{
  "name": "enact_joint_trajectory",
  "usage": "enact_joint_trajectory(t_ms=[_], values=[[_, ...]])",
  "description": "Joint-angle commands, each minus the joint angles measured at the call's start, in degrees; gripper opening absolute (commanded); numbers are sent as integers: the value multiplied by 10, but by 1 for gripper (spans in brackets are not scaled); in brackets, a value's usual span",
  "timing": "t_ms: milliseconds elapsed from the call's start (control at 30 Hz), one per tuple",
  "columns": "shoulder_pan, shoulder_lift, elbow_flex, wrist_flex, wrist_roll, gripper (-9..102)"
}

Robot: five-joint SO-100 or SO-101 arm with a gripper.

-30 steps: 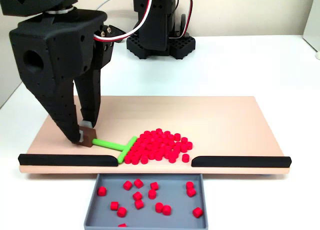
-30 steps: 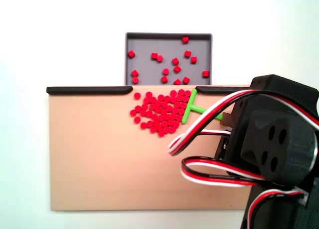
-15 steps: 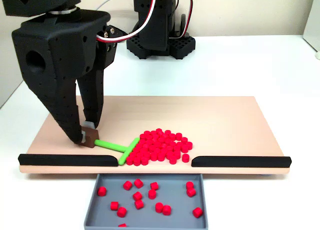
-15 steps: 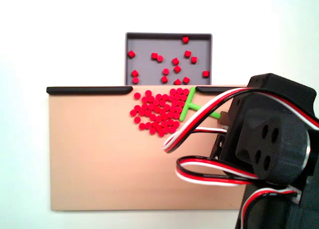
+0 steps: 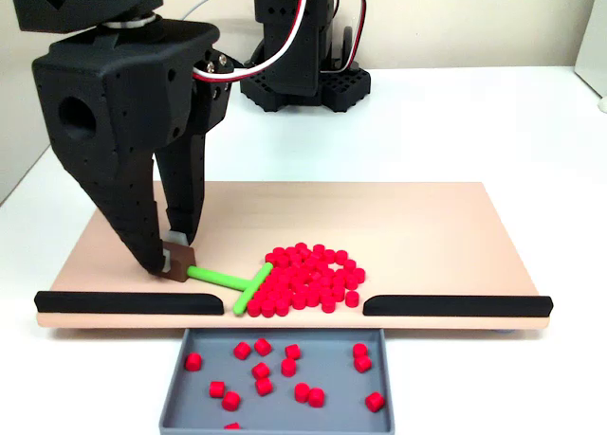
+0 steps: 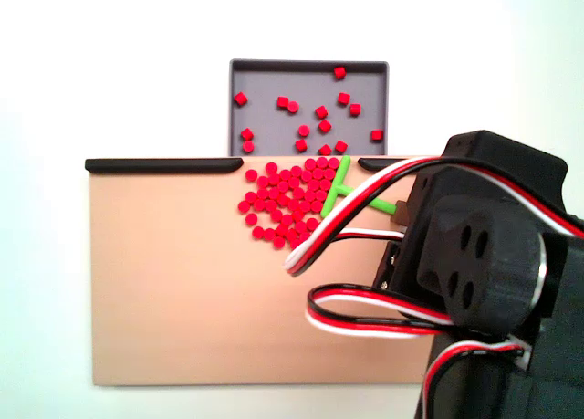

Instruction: Push granules from right to the grey container

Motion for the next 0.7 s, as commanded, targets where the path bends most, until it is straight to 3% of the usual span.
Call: enact_joint_trajectory(t_ms=[0, 433, 667], values=[[-2, 15, -6, 4, -3, 0], [16, 103, -6, 25, 12, 0], [11, 170, 33, 25, 152, 0]])
